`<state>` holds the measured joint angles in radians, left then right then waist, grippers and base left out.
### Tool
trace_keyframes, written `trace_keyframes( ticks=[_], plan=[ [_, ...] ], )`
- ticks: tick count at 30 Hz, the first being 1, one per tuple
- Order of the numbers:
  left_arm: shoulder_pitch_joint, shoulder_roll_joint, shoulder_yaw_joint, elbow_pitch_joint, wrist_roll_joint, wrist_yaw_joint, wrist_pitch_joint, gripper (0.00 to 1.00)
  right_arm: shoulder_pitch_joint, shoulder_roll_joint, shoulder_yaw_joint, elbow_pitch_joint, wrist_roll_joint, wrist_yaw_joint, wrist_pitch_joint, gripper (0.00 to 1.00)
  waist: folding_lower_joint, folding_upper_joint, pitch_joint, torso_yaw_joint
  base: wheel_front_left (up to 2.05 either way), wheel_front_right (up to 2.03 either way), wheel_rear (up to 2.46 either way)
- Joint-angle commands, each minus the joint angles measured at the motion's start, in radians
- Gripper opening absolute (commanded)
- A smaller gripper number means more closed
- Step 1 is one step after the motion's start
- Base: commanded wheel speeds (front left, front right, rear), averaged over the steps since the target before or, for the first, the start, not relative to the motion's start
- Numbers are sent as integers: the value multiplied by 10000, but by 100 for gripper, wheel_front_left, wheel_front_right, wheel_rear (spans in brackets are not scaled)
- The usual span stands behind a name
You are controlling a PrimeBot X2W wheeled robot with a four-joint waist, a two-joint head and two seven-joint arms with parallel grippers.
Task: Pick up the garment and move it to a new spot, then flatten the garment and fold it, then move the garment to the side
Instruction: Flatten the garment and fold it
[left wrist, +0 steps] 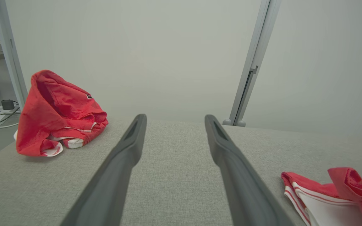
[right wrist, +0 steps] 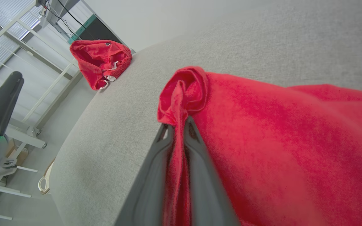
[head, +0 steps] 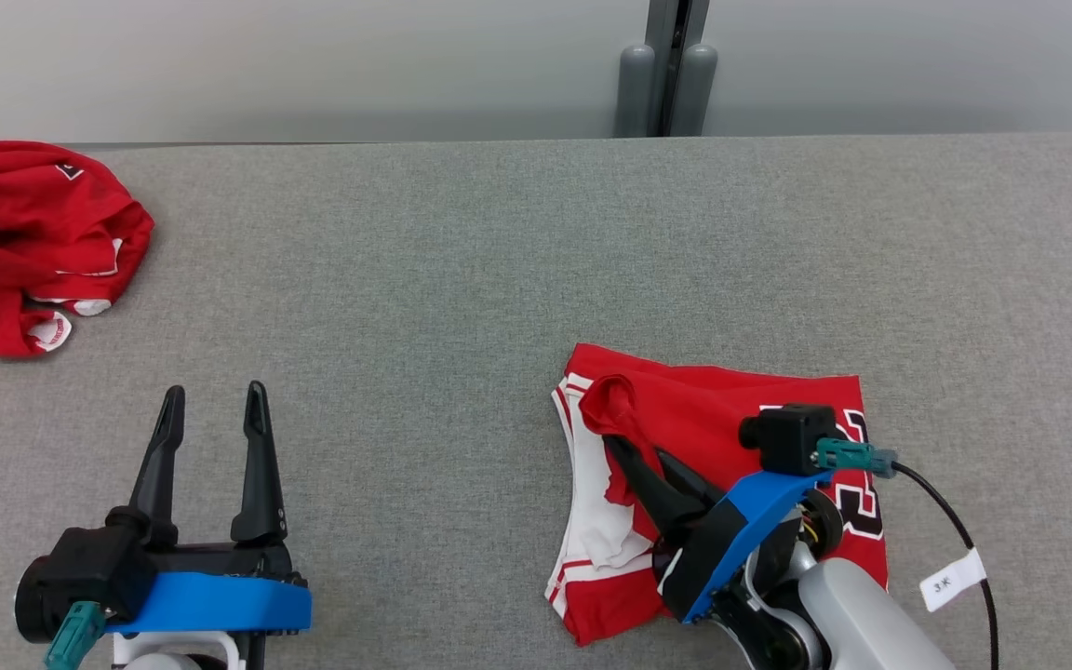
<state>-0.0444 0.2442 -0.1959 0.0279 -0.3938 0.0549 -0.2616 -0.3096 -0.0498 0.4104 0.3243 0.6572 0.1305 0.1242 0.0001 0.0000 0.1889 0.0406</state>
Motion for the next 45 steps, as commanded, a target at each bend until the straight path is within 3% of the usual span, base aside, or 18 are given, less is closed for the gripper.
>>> trace_keyframes(
  ticks=[1,8,11,16,26,31,45],
  plan=[
    [-134,-52,55,50,92,-35,-45,100,-388,-16,232,385,139,4,-211,100,-1,0,12,7,0,0,0],
    [-198,-176,-51,186,199,-156,-46,100,-1156,-24,1088,789,1569,4,-834,100,-1,0,53,-33,0,0,0],
    [-266,-280,-129,178,226,-211,-46,100,-1418,-25,753,1032,734,4,-1364,100,-1,0,56,-115,0,0,0],
    [-533,-381,-351,219,412,-376,-47,100,-1528,-233,-552,1082,-1726,4,-2174,100,-1,0,3,-291,0,0,0],
    [-1242,-842,-647,870,589,-497,-47,100,231,-65,-3428,-397,-4723,4,-2514,100,-1,0,-402,-690,0,0,0],
    [-812,-1044,-503,1267,623,-492,-47,100,1250,-8,-4089,-840,-5181,4,-2735,100,-1,0,-630,-913,0,0,0],
    [688,-1221,472,2203,559,-246,-47,100,2042,-10,-3865,-247,-4968,4,-3466,100,-1,0,-946,-1064,0,0,0]
  ],
)
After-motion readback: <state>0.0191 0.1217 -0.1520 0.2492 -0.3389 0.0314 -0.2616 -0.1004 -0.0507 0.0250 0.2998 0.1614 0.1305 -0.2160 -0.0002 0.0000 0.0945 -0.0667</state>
